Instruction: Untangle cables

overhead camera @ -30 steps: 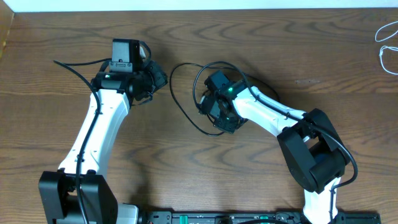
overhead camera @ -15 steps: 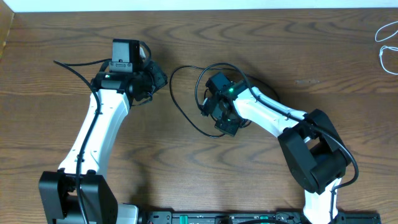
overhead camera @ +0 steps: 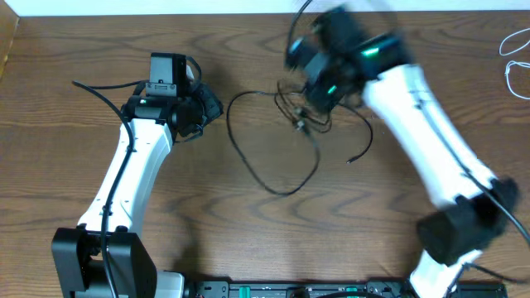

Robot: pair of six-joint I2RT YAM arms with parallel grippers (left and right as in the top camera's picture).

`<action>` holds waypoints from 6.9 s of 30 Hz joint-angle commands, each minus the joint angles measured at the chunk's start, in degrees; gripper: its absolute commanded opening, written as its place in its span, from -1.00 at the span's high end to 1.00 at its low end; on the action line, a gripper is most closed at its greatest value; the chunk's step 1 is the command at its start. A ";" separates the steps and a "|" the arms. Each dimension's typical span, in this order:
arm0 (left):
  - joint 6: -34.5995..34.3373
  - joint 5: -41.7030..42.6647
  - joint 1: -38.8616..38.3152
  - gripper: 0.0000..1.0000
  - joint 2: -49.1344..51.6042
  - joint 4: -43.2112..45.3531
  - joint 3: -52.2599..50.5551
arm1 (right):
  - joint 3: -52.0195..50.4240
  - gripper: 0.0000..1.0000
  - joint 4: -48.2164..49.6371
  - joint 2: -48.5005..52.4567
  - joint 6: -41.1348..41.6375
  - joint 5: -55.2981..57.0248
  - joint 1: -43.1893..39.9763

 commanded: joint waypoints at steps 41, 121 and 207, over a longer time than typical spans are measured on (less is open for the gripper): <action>1.01 -0.81 0.15 0.22 0.00 -1.14 0.57 | 8.35 0.98 17.66 6.69 39.69 18.58 -64.85; 0.76 -15.45 0.79 0.21 0.11 -5.66 0.55 | -23.47 0.38 24.59 13.86 15.72 12.07 5.57; 16.39 -13.77 -11.39 0.13 17.25 16.11 -2.23 | -9.97 -0.40 36.44 22.05 22.36 11.19 -14.43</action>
